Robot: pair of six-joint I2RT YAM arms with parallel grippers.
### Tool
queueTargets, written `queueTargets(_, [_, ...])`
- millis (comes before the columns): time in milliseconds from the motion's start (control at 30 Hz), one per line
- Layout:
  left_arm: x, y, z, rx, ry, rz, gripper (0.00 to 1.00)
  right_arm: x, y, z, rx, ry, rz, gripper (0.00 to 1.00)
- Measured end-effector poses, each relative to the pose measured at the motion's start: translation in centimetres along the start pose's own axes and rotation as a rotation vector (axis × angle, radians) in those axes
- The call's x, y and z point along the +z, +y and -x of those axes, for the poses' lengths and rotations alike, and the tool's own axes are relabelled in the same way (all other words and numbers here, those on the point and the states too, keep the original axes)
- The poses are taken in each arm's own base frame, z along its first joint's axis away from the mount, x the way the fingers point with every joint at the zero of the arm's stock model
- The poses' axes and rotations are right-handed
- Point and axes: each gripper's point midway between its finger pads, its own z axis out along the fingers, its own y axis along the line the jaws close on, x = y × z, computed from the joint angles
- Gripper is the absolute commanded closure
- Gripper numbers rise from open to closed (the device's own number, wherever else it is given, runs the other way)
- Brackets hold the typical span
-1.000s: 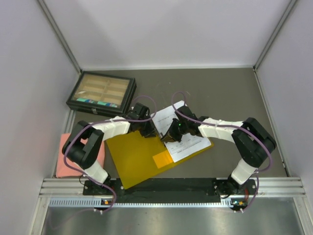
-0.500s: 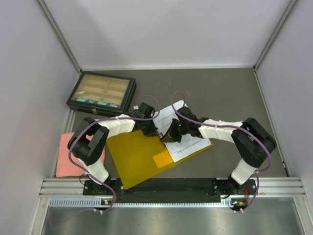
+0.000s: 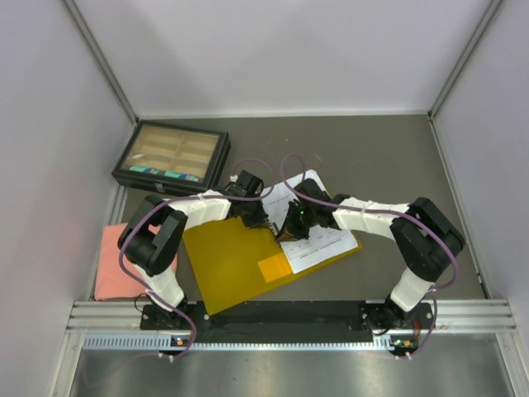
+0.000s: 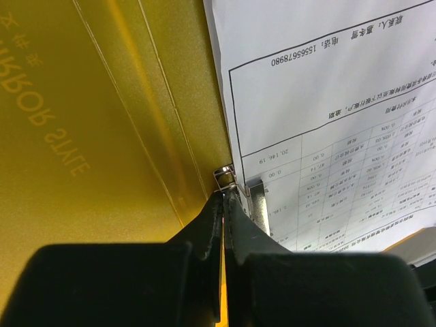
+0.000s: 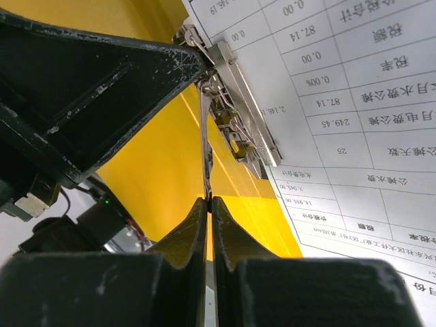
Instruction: Put the files into the folder
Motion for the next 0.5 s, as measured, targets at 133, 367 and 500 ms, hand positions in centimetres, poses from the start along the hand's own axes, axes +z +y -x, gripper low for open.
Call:
queueTargets(133, [0.2, -0.3, 0.1, 0.025, 0.002, -0.016, 1.00, -0.1, -0.4, 0.2, -0.038, -0.007, -0.022, 1.00])
queueTargets(367, [0.2, -0.3, 0.2, 0.048, 0.000, -0.022, 1.00, 0.3, -1.4, 0.1, -0.062, 0.004, -0.057, 1.00])
queueTargets(500, [0.2, -0.4, 0.2, 0.055, -0.001, -0.024, 1.00, 0.6, -1.7, 0.0, -0.065, 0.007, -0.068, 1.00])
